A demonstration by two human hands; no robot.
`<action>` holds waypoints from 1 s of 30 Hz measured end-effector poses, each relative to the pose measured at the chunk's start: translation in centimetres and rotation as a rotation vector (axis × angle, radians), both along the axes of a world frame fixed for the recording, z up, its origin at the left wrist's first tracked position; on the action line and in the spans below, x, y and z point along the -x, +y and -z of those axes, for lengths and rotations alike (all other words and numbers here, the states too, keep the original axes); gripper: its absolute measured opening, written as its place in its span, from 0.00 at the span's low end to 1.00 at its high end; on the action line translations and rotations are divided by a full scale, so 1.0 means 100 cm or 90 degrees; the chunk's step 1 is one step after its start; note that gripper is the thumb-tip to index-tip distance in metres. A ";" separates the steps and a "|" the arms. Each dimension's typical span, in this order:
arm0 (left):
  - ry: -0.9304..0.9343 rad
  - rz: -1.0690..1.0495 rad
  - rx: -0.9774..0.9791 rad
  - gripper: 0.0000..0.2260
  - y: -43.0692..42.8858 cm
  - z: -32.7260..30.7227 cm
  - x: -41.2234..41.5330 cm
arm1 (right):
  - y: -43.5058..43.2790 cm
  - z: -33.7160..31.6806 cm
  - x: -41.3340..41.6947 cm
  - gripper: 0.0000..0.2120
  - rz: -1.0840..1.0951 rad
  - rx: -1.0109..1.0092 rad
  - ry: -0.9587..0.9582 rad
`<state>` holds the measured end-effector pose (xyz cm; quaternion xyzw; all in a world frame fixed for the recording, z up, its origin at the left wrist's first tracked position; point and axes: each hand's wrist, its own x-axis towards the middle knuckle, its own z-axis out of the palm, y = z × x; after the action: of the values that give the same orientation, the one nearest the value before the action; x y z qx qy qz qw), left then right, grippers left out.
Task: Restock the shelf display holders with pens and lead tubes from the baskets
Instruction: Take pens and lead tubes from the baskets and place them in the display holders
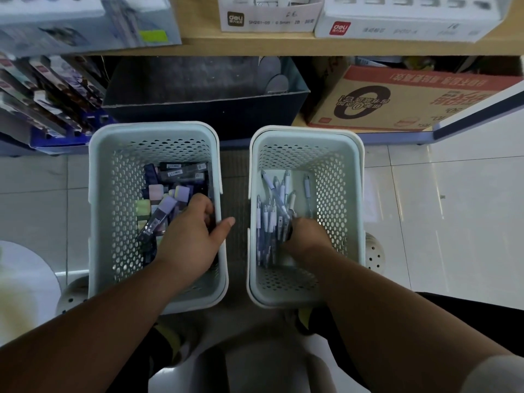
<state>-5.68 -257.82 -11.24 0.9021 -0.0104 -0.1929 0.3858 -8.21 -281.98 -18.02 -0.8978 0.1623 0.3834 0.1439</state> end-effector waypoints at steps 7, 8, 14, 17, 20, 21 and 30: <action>0.002 -0.054 -0.010 0.14 -0.004 -0.016 -0.009 | -0.015 -0.067 -0.038 0.13 -0.168 0.006 0.180; -0.006 -0.057 -0.009 0.13 -0.006 -0.020 -0.010 | -0.018 -0.079 -0.043 0.14 -0.174 0.001 0.188; -0.013 -0.065 0.015 0.11 -0.023 -0.050 -0.015 | -0.025 -0.140 -0.066 0.13 -0.042 -0.186 0.101; 0.084 -0.156 0.122 0.13 -0.035 -0.065 -0.019 | -0.012 -0.161 -0.069 0.10 0.133 -0.437 -0.026; 0.199 -0.243 0.302 0.14 -0.038 -0.077 -0.028 | 0.012 -0.170 -0.069 0.09 0.126 -0.538 -0.084; 0.212 -0.260 0.334 0.12 -0.036 -0.080 -0.031 | 0.021 -0.171 -0.068 0.09 0.127 -0.554 -0.101; 0.197 -0.330 0.367 0.06 0.022 -0.071 -0.057 | 0.046 -0.135 -0.064 0.16 0.325 -0.553 -0.242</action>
<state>0.02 -255.67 -4.12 0.6904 0.2217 -0.2121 0.6551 -1.83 -277.34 -4.50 -0.7411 0.1729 0.1984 0.6176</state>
